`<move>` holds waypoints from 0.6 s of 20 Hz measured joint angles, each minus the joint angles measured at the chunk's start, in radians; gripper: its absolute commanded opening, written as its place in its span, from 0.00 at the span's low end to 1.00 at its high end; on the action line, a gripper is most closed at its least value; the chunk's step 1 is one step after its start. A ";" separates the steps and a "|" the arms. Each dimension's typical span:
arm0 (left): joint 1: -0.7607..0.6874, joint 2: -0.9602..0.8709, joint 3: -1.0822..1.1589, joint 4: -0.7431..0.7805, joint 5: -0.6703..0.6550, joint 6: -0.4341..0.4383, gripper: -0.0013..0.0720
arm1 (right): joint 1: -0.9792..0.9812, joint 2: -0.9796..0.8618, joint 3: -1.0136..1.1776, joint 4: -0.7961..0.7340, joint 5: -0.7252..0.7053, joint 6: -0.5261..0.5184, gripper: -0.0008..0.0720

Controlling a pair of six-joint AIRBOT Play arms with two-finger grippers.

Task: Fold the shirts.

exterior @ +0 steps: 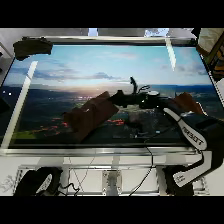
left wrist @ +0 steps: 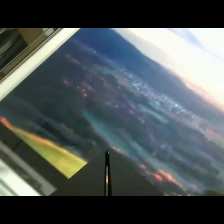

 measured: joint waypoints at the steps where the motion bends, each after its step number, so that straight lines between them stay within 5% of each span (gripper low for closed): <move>1: 0.000 0.000 0.000 -0.002 -0.007 0.001 0.03 | -0.047 0.043 0.000 -0.037 -0.003 0.002 0.05; 6: 0.000 0.000 0.000 -0.034 -0.025 0.008 0.03 | -0.340 0.337 0.000 -0.376 -0.005 0.134 0.05; 12: 0.000 0.000 0.000 -0.093 -0.025 0.008 0.03 | -0.703 0.681 -0.002 -1.030 0.181 0.383 0.04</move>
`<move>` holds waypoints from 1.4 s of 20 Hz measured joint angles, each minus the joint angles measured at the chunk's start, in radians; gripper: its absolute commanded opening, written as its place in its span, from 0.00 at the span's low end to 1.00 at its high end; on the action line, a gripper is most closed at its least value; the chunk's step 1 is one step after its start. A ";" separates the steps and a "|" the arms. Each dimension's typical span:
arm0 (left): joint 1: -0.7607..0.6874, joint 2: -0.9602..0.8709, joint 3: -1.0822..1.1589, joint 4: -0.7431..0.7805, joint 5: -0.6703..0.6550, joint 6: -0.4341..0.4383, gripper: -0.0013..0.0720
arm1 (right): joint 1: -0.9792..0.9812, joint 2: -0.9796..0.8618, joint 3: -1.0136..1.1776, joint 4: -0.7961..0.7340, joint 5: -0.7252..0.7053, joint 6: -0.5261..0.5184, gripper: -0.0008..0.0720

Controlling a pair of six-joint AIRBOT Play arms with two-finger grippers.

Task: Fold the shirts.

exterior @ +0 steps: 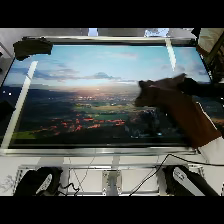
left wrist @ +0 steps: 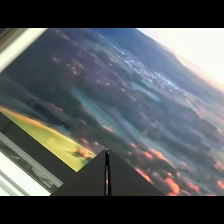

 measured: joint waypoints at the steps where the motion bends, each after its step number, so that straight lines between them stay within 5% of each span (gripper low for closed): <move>1: 0.000 0.000 0.000 -0.011 0.001 0.000 0.03 | -0.055 0.037 0.000 -0.100 0.046 0.025 0.05; 3: 0.000 0.000 0.000 -0.031 0.003 0.000 0.03 | -0.166 0.086 0.000 -0.270 0.158 0.052 0.12; 6: 0.000 0.000 0.000 -0.050 0.004 0.003 0.03 | -0.302 0.120 0.000 -0.455 0.304 0.068 0.69; 10: 0.000 0.000 0.000 -0.063 0.006 0.015 0.03 | -0.364 0.137 0.001 -0.459 0.307 0.103 0.71; 13: 0.000 0.000 0.000 -0.072 0.023 0.018 0.03 | -0.374 0.144 0.001 -0.135 0.161 0.069 0.70; 16: 0.000 0.000 0.000 -0.106 0.053 0.018 0.03 | -0.313 0.146 0.001 0.346 0.021 -0.158 0.70; 19: 0.000 0.000 0.000 -0.188 0.099 0.018 0.03 | -0.156 0.147 0.000 0.623 -0.038 -0.379 0.70; 23: 0.000 0.000 0.000 -0.388 0.158 0.027 0.03 | 0.149 0.147 0.000 0.548 -0.044 -0.480 0.70; 28: 0.000 0.000 0.000 -0.621 0.133 0.119 0.03 | 0.489 0.147 0.000 0.132 0.032 -0.405 0.70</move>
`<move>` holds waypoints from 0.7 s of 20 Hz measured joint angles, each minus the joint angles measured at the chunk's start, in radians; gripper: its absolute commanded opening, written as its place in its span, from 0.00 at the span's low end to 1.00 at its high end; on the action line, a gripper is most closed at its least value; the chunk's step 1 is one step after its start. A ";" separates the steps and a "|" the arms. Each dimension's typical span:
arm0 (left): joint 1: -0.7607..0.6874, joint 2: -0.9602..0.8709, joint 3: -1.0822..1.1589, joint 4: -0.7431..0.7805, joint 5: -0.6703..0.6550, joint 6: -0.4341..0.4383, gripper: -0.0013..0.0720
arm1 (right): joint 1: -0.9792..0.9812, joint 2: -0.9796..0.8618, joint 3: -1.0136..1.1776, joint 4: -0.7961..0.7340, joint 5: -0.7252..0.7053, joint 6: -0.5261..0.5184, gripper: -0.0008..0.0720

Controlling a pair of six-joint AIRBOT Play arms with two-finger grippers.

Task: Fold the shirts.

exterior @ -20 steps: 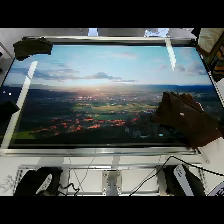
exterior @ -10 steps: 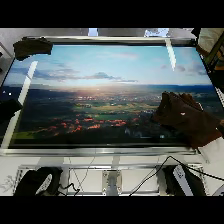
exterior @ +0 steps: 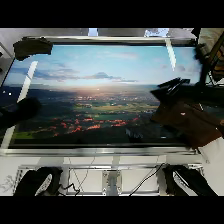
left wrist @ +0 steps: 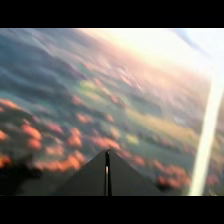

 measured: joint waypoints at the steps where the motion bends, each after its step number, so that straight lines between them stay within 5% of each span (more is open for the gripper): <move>1: 0.000 0.000 0.000 -0.035 -0.031 0.010 0.03 | 0.042 0.000 0.000 -0.068 0.016 0.015 0.70; 7: 0.000 0.000 0.000 -0.146 -0.220 0.036 0.03 | 0.148 0.000 0.000 -0.247 0.093 0.058 0.71; 14: 0.000 0.000 0.000 -0.170 -0.271 0.042 0.03 | 0.164 0.000 0.000 -0.280 0.108 0.067 0.70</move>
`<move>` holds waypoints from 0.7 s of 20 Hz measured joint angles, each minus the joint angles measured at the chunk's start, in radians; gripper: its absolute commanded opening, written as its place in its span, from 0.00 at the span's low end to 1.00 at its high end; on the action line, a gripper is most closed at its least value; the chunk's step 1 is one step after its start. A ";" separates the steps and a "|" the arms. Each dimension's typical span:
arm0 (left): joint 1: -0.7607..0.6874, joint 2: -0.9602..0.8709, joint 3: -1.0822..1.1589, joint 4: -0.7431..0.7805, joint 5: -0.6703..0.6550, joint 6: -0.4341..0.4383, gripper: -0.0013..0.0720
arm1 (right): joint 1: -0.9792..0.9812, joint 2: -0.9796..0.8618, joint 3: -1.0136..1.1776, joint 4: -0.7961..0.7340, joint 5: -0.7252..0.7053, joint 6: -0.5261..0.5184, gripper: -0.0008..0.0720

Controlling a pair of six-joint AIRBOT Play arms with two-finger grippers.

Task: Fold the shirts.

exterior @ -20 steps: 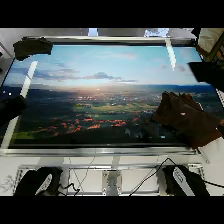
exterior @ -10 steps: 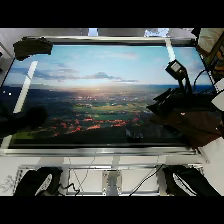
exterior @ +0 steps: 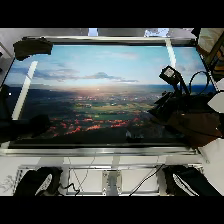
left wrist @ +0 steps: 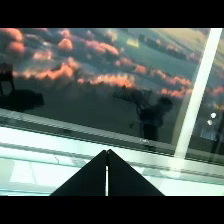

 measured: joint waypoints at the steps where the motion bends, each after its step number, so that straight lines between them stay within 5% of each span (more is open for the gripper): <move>1: 0.000 0.000 0.000 -0.002 -0.004 0.000 0.03 | 0.001 0.000 0.000 0.000 0.001 0.001 0.70; 14: 0.000 0.000 0.000 -0.004 -0.011 0.000 0.03 | 0.001 0.000 0.000 -0.005 0.002 0.001 0.71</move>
